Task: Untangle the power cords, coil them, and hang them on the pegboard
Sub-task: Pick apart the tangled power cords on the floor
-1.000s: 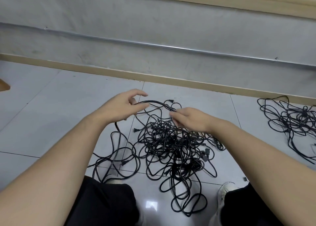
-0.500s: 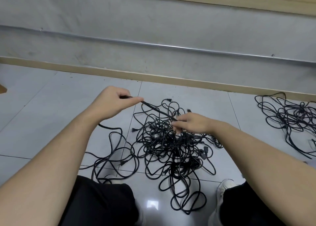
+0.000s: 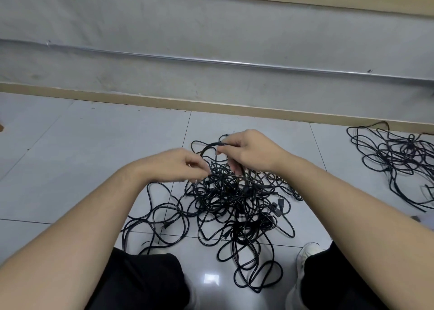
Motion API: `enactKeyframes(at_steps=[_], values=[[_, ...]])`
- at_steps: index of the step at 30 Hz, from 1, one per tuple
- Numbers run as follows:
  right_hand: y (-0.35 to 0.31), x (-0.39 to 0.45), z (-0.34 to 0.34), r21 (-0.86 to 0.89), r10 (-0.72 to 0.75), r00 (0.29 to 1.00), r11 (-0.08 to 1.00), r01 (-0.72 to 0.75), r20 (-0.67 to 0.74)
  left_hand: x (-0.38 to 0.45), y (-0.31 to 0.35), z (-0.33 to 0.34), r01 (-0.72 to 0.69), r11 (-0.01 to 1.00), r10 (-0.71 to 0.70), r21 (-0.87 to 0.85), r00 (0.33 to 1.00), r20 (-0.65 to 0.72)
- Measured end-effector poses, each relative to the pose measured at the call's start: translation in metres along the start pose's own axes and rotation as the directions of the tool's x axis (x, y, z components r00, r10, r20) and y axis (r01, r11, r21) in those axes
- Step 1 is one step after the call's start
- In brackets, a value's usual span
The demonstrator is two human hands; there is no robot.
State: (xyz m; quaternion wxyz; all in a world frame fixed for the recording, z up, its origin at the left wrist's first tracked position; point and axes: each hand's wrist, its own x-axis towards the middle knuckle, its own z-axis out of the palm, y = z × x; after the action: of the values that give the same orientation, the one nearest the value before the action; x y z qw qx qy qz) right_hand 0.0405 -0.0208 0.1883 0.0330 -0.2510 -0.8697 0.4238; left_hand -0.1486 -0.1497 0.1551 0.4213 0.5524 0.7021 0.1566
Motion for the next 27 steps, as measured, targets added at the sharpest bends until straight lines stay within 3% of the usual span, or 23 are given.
enactKeyframes(at_steps=[2,5,9,14,17,21,27], values=[[-0.005,0.003,0.001,0.109,0.022,1.0,0.994,-0.02,-0.013,0.0,0.0,0.009,0.028,0.993,-0.042,0.118,0.992,0.123],[-0.016,0.007,0.007,0.232,0.028,0.999,0.973,-0.02,-0.033,0.009,0.014,0.038,-0.023,0.994,0.004,0.111,0.985,0.171],[-0.032,0.006,0.02,0.219,-0.065,0.996,0.973,0.075,-0.055,0.028,0.025,0.065,-0.045,0.997,0.046,0.057,0.999,-0.016],[-0.01,0.006,0.011,0.268,-0.049,0.998,0.962,0.056,-0.034,0.029,0.027,0.055,-0.044,0.972,0.011,-0.232,0.989,-0.145],[0.023,0.006,0.006,0.092,0.016,0.994,0.995,-0.026,0.107,0.02,0.026,0.036,-0.052,0.907,-0.065,-0.418,0.963,-0.261],[0.053,0.0,0.009,-0.164,0.166,0.929,0.979,-0.117,0.33,0.007,0.023,0.011,-0.191,0.721,-0.171,-0.666,0.883,-0.438],[0.066,0.006,0.021,-0.315,0.088,0.968,0.949,-0.01,0.235,0.002,0.012,-0.003,-0.248,0.596,-0.361,-0.764,0.767,-0.531]])
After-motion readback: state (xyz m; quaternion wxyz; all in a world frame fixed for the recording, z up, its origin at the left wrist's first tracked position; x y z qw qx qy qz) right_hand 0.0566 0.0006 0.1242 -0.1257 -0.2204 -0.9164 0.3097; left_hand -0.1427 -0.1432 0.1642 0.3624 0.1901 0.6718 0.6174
